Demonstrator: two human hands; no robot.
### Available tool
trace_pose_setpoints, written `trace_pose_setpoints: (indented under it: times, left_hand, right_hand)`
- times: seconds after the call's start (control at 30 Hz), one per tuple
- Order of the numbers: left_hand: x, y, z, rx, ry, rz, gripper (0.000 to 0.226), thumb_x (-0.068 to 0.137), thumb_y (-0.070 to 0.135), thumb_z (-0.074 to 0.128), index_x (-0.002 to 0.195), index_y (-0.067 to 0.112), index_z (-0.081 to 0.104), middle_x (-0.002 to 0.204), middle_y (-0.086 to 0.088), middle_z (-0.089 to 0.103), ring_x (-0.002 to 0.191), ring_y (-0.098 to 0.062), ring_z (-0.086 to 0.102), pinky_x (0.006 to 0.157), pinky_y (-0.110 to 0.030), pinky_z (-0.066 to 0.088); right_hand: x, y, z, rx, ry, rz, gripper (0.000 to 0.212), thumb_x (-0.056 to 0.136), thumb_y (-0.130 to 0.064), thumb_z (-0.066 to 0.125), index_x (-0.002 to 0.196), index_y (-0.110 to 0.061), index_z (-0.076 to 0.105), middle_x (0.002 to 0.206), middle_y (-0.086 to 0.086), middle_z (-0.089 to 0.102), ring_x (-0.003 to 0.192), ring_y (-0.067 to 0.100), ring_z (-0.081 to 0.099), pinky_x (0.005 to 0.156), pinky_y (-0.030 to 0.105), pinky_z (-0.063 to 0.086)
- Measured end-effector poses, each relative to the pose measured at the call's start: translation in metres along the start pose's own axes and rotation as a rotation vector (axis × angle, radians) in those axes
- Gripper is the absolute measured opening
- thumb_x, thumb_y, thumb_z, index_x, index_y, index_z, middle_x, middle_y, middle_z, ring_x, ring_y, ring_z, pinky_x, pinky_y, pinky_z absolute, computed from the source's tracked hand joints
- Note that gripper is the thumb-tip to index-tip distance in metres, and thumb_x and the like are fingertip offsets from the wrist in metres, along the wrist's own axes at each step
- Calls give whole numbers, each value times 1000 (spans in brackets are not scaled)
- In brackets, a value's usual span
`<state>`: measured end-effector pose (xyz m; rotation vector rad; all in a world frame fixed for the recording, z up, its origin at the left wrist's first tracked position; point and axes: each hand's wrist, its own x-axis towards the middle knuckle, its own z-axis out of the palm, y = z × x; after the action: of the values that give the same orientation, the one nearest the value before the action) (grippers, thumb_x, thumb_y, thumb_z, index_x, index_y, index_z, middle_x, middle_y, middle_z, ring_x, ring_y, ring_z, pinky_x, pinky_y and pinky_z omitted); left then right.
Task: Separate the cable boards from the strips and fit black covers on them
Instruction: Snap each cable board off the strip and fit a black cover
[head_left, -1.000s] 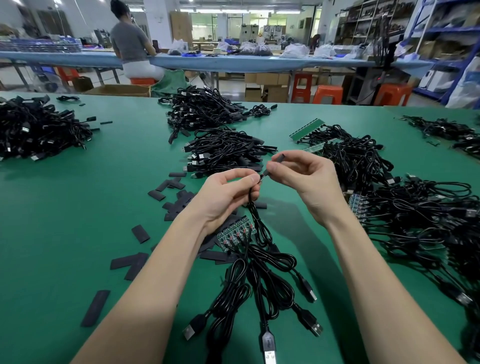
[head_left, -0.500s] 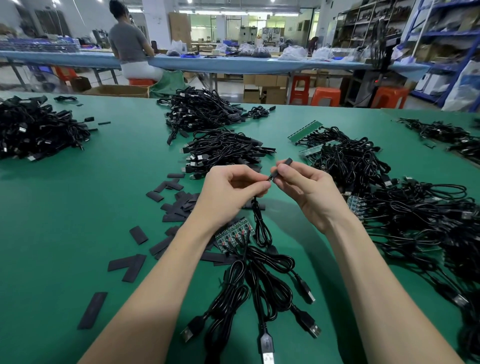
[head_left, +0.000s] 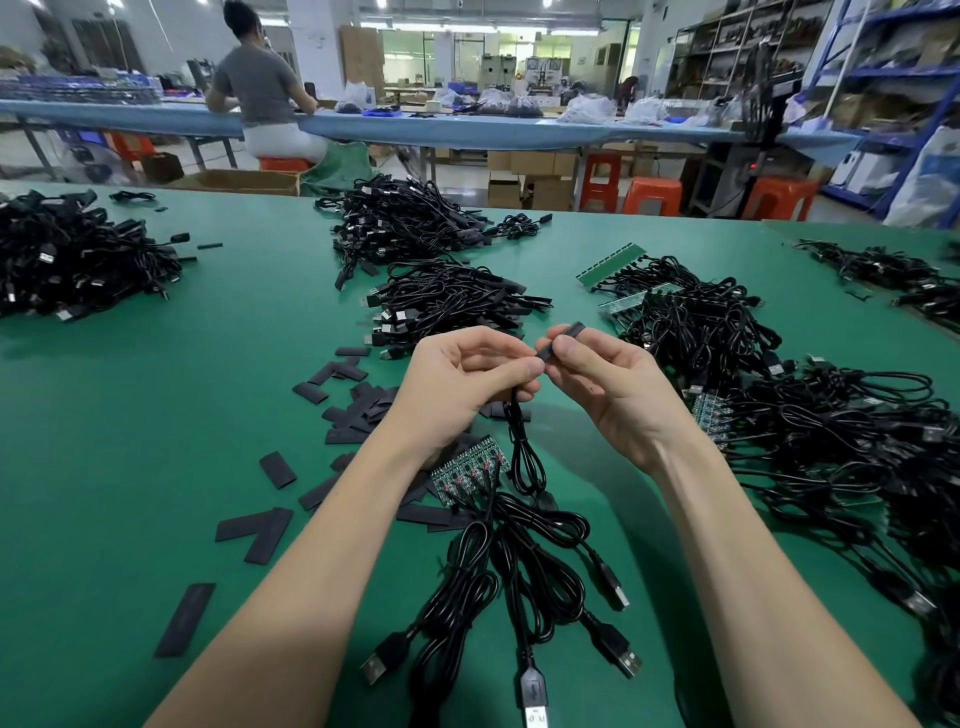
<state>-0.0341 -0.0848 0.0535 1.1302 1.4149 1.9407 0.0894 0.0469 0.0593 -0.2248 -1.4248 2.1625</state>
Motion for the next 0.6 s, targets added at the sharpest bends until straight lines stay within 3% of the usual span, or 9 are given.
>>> trace_pose_setpoints:
  times: [0.17, 0.33, 0.6]
  left_hand:
    - [0, -2, 1, 43, -4, 42, 11, 80, 0, 80, 84, 7, 72, 74, -15, 74, 67, -23, 72, 68, -27, 58]
    - [0, -2, -2, 119, -52, 91, 12, 80, 2, 81, 87, 12, 79, 79, -13, 76, 71, -22, 73, 72, -26, 58]
    - [-1, -2, -6, 116, -50, 100, 11, 79, 1, 82, 86, 9, 79, 78, -14, 76, 70, -23, 74, 70, -25, 58]
  right_hand:
    - [1, 0, -1, -53, 8, -3, 19, 76, -15, 76, 93, -9, 78, 93, 9, 76, 84, 13, 71, 77, 17, 55]
    - [0, 3, -5, -1, 48, 25, 11, 76, -18, 77, 85, -12, 80, 91, 6, 75, 73, 9, 66, 75, 16, 55]
    - [0, 7, -3, 33, 15, 73, 11, 78, -16, 76, 86, -10, 81, 92, 6, 75, 71, 8, 65, 73, 15, 55]
